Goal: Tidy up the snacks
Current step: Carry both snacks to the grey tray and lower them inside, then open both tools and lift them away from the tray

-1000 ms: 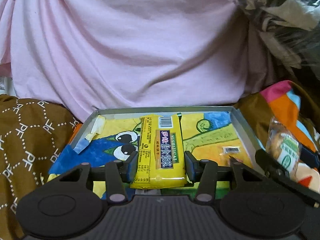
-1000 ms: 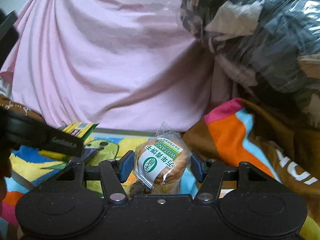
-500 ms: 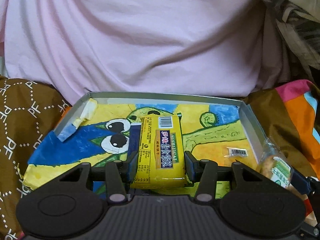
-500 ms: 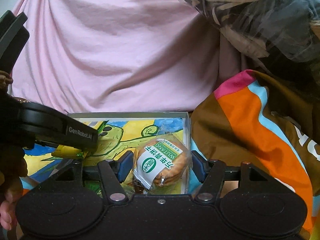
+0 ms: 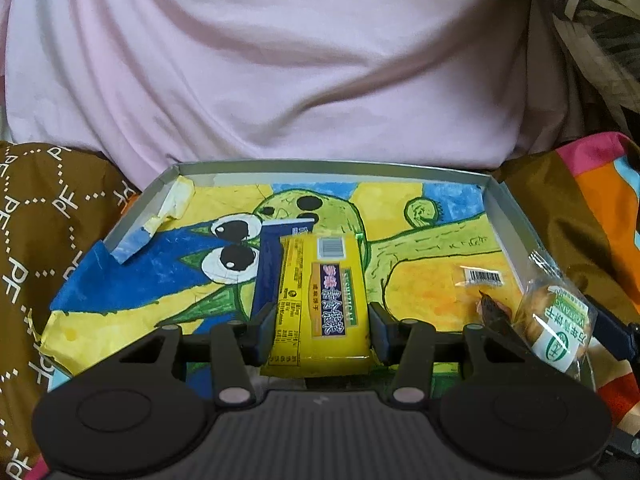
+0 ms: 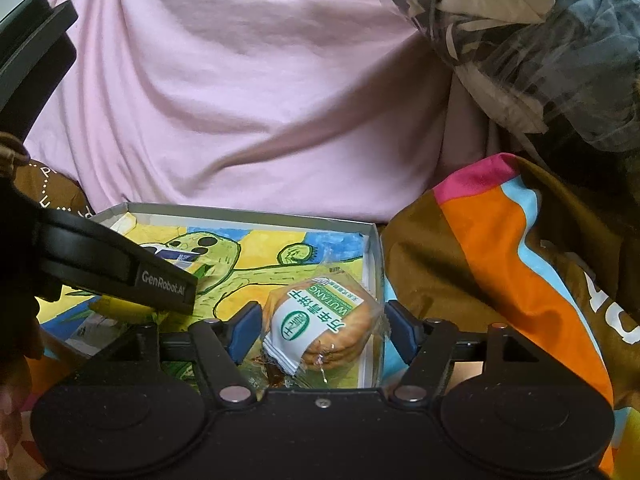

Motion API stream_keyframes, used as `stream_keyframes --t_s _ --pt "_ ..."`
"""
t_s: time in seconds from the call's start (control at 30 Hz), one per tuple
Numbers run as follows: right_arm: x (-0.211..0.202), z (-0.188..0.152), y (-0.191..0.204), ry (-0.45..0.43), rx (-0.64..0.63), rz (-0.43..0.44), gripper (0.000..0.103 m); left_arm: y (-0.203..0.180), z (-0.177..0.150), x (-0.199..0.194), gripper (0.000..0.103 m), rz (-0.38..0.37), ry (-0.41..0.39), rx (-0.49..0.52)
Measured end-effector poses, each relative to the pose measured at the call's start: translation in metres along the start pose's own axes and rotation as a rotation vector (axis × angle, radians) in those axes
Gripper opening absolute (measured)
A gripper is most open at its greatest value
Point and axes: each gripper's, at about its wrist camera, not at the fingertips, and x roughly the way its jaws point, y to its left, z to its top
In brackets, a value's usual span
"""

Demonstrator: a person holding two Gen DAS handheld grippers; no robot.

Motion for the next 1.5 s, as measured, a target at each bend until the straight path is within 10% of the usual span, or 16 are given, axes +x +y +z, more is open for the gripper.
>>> stream_keyframes --t_s 0.6,1.5 --pt "-0.005 0.004 -0.009 0.015 0.088 0.016 0.101 0.023 0.002 -0.026 0.093 0.016 -0.057 -0.134" --pt "-0.135 0.050 -0.013 -0.102 0.126 -0.014 0.102 0.062 -0.008 -0.174 0.103 0.033 -0.178 -0.145"
